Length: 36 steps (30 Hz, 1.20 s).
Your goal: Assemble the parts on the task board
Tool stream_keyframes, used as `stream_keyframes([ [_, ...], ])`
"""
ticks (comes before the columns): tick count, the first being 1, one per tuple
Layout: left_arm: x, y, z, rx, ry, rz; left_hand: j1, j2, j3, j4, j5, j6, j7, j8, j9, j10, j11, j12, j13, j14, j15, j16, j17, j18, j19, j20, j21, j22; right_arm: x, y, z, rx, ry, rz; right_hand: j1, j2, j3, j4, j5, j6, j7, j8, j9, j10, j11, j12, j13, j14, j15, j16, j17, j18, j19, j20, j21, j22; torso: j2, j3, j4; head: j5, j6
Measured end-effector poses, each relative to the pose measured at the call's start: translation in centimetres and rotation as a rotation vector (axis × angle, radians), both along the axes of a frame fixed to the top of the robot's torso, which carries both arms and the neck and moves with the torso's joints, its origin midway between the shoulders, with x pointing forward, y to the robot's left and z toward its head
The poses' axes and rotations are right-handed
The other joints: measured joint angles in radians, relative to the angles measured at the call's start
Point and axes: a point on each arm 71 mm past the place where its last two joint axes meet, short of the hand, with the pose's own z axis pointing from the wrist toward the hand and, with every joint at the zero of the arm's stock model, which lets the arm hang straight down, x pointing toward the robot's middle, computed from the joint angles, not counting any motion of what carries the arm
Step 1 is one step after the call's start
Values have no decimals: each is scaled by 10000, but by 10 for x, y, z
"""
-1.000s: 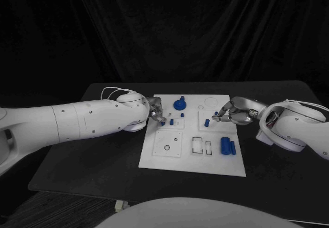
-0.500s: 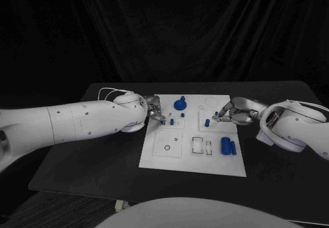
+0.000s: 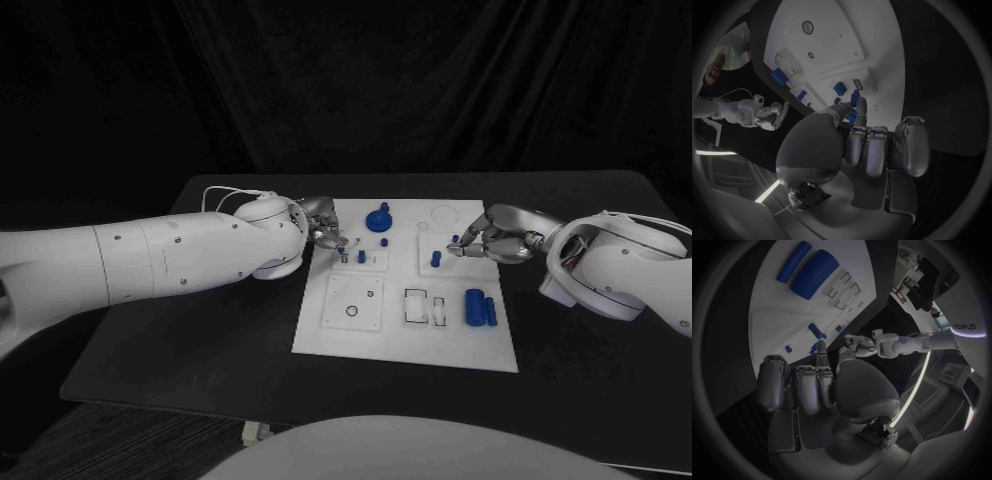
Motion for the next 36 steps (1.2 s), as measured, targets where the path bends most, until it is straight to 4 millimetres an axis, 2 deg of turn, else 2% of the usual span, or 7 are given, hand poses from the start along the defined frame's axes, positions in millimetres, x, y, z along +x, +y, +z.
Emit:
stream_keyframes([
  [11, -1, 4, -2, -220, -263, 107, -42, -38, 47, 7, 0, 14, 15, -38, 0, 0, 0, -163, 0, 39, -38, 0, 0, -1, -37, -37, -77, 0, -1, 0, 0, 9, 0, -1, -1, -1, 0, 0, 0, 0, 0, 0, 0, 0, 0, -19, -1, 0, 2, 0, 0, 0, 0, 0, 0, -1, 0, 8, -2, -13, 0],
  [12, -1, 5, -3, -235, -273, 137, -81, -52, 251, -194, -38, 15, 16, -38, -1, 0, 0, -200, 0, 39, -38, 0, 0, -1, -37, -37, -77, 0, -1, 0, 0, 9, -1, -3, -1, -1, 0, 0, 0, 0, 0, 0, 0, 0, 0, -19, -1, -1, 1, 0, 0, 0, 0, 0, 0, -1, 0, 8, -2, -15, 0],
  [24, -5, 4, -9, -454, -400, 182, -132, -52, 251, -194, -40, 14, 20, -38, 0, 2, 2, -229, 0, 38, -38, 0, 0, 0, -37, -37, -77, 0, -1, 0, 0, 18, -14, -8, -20, -20, 0, 0, 0, 0, 0, 0, 1, 0, 0, -17, -17, -1, 3, 0, 0, 0, 0, 0, 1, -2, 7, 12, -4, 2, 0],
  [32, -8, 4, -12, -606, -506, 203, -133, -51, 251, -194, -42, -11, 0, -38, 8, 3, 3, -229, 0, 38, -37, 0, 0, 0, -36, -37, -77, 0, -1, 0, 0, 24, -24, -10, 6, 6, 0, 0, 0, 0, 0, 0, 1, -11, 11, 20, -74, -34, -25, 0, 0, 0, 0, 0, 1, -3, 5, 12, 9, -35, 0],
  [36, -9, 4, -13, -663, -544, 217, -133, -51, 251, -194, -44, -15, 1, -38, 8, 3, 3, -229, 0, 37, -37, 0, 0, 0, -37, -37, -77, 0, -1, 0, 0, 25, -27, -15, 7, 6, 0, 0, 0, 0, 0, 0, 1, 23, -23, -18, -74, -11, -49, 0, 0, 0, 0, 0, 1, -3, 10, 8, 9, -3, 0],
])
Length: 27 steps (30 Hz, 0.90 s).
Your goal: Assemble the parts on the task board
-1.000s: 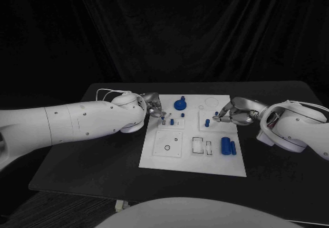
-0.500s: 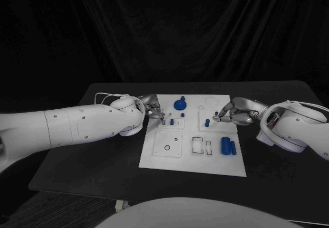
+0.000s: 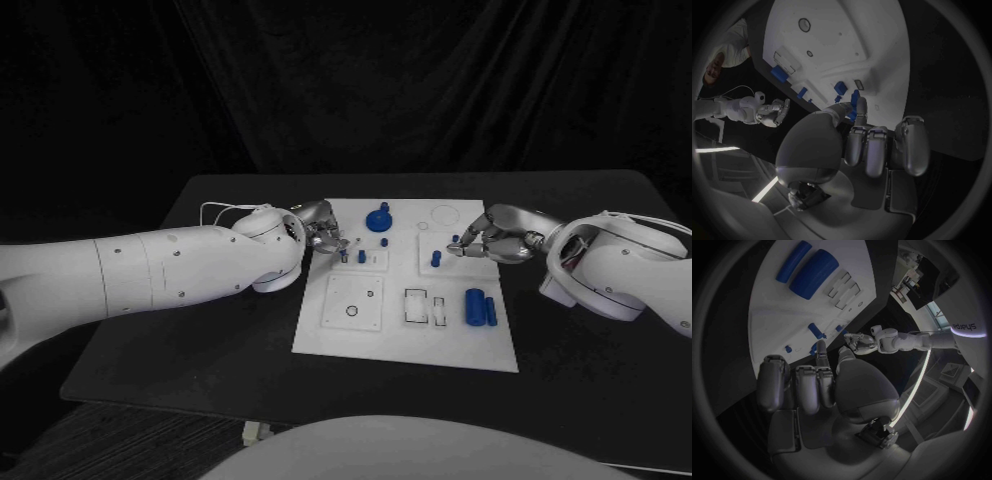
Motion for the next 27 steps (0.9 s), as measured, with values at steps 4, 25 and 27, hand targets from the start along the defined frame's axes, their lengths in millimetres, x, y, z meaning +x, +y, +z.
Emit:
stream_keyframes([
  [4, -1, 0, -1, -28, -16, 6, 0, 0, 0, 0, -1, 5, -4, 0, 0, 0, 0, 0, 0, 0, 0, 0, 0, 0, 0, 0, 0, 0, 0, 0, 0, 1, -2, -2, 1, 1, 0, 0, 0, 0, 0, 0, 0, 0, 0, -1, 0, 1, 0, 0, 0, 0, 0, 0, 0, 0, 0, 0, -4, 2, 0],
  [25, -2, 0, -6, 23, 29, 1, -50, -24, 79, -24, -44, 33, -23, 0, -5, 9, 9, 0, 0, -1, 0, 0, 0, 0, 0, 1, -19, 0, 0, 0, 0, -2, -4, -12, 12, 12, -28, -28, 0, 0, 0, 0, 1, -2, 2, 24, 0, 1, 4, 0, 0, 0, 0, 0, 1, 7, -6, -5, -13, -6, 0],
  [27, -2, 0, -6, 59, -3, -7, -49, -22, 79, -24, -58, 34, -22, 0, -4, 9, 9, 0, 0, -1, 0, 0, 0, 0, 1, 0, -40, 0, 0, -1, 0, -2, -4, -15, 12, 12, -28, -28, 0, 0, 0, 0, 1, -3, 3, 29, 0, 1, 4, 0, 0, 1, 0, 0, 1, 7, -7, -5, -13, -9, 0],
])
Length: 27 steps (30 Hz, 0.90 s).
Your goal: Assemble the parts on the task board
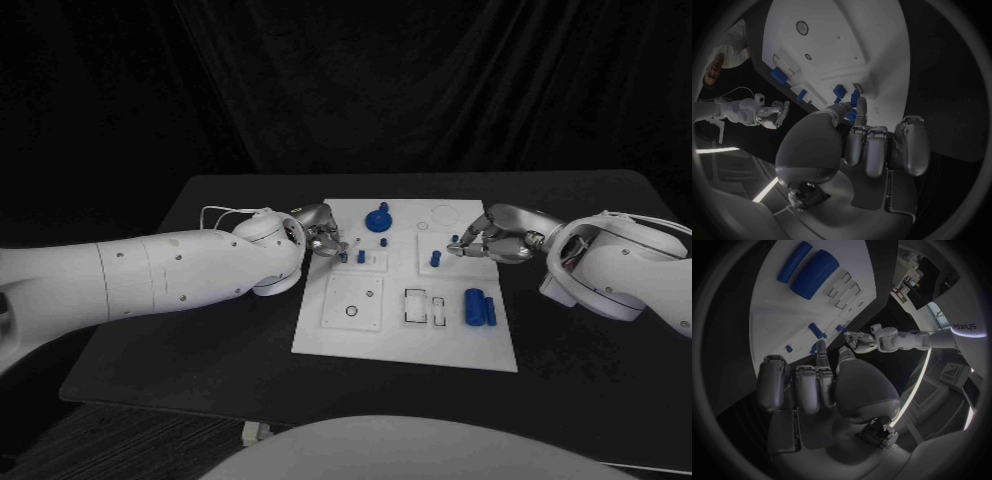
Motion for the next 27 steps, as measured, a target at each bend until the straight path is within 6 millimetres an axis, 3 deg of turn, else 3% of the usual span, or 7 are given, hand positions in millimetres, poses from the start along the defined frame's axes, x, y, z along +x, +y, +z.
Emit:
stream_keyframes([
  [27, -3, 0, -6, 215, -103, -128, 25, 25, 27, 27, -39, 10, 25, 0, 8, 1, 1, 0, 0, 0, 0, 0, 0, 0, 0, 0, 0, 0, -1, 0, 0, 12, -8, -2, 11, 11, 0, 0, 0, 0, 0, 0, 0, -2, 2, -26, 149, -6, 25, 0, 0, 0, 0, 0, 0, -4, 6, -2, 8, -38, 0],
])
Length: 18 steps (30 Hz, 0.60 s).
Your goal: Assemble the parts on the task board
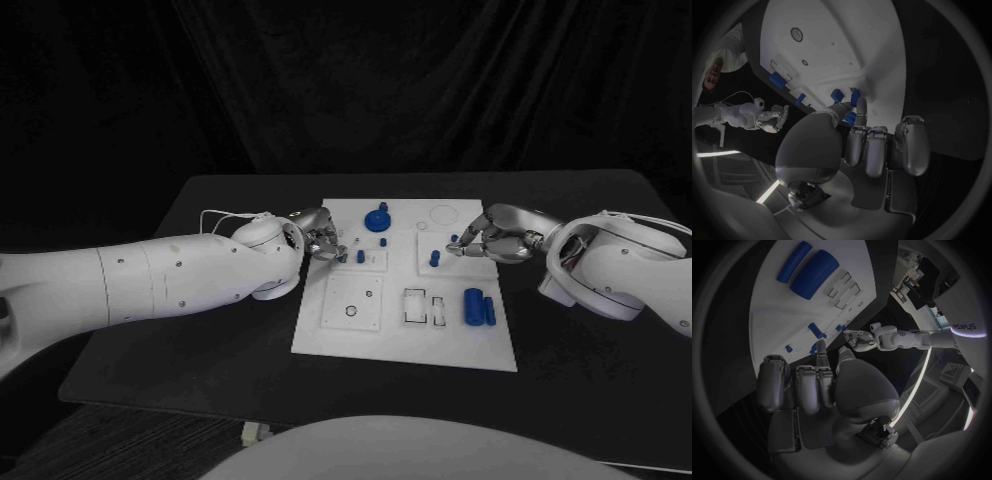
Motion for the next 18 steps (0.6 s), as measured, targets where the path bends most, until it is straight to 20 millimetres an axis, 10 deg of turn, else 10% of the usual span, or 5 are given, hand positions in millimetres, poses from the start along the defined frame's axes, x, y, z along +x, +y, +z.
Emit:
stream_keyframes([
  [18, 0, -3, -1, -59, -76, 4, -1, -1, 0, 0, -18, -11, -31, 0, 1, 0, 1, 0, 0, 0, 0, 0, 0, 0, 0, 0, 0, 0, 0, 0, 0, 5, -5, -3, -2, -2, 0, 0, 0, 0, 0, 0, 0, -17, 17, 0, -8, -2, 3, 0, 0, -1, 0, 0, 0, -2, -1, 1, -1, 0, 0],
])
